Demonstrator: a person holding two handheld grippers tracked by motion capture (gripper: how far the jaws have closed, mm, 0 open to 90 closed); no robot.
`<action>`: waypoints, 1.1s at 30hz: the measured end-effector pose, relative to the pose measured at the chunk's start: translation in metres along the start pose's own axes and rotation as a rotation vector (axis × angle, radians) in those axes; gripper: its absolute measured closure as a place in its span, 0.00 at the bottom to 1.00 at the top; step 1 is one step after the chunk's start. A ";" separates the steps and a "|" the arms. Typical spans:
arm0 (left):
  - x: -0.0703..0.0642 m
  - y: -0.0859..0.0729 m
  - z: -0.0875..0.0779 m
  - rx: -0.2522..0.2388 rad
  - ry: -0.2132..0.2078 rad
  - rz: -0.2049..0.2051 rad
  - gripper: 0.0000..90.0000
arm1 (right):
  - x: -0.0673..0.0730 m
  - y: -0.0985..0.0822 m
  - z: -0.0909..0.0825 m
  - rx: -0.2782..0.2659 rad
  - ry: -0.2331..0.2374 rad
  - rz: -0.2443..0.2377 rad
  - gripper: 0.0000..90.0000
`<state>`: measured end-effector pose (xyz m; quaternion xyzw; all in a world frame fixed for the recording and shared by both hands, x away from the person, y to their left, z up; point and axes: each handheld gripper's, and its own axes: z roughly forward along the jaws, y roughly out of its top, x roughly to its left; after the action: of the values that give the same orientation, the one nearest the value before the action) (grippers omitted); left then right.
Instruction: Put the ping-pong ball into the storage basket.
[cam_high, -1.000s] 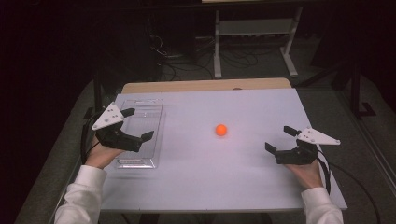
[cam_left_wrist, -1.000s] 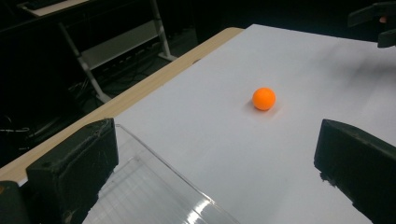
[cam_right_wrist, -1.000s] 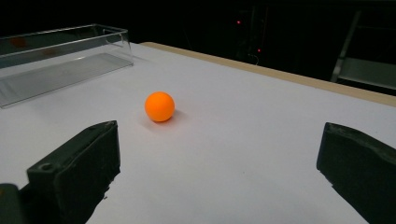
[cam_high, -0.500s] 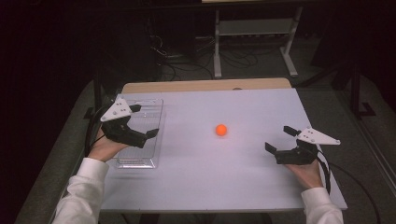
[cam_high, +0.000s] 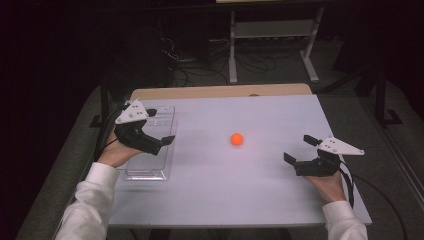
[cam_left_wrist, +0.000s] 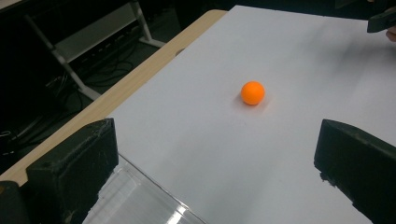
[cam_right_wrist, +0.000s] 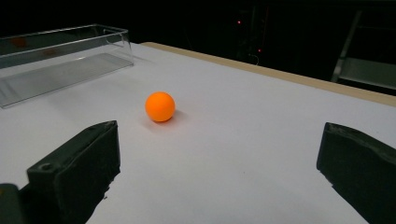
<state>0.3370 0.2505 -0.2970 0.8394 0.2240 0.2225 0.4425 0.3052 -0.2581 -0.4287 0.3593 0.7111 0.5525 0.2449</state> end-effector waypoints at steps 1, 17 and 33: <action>0.000 0.001 0.001 0.004 0.000 0.001 0.00 | 0.000 0.000 0.000 0.000 0.000 -0.001 0.00; 0.009 0.017 0.013 0.049 -0.017 0.026 0.00 | 0.000 0.000 0.001 0.005 0.003 -0.003 0.00; 0.015 0.037 0.024 0.068 -0.035 0.052 0.00 | 0.001 -0.001 0.001 0.008 0.005 -0.007 0.00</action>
<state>0.3695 0.2249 -0.2758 0.8633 0.2018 0.2115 0.4114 0.3058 -0.2568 -0.4296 0.3564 0.7152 0.5496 0.2436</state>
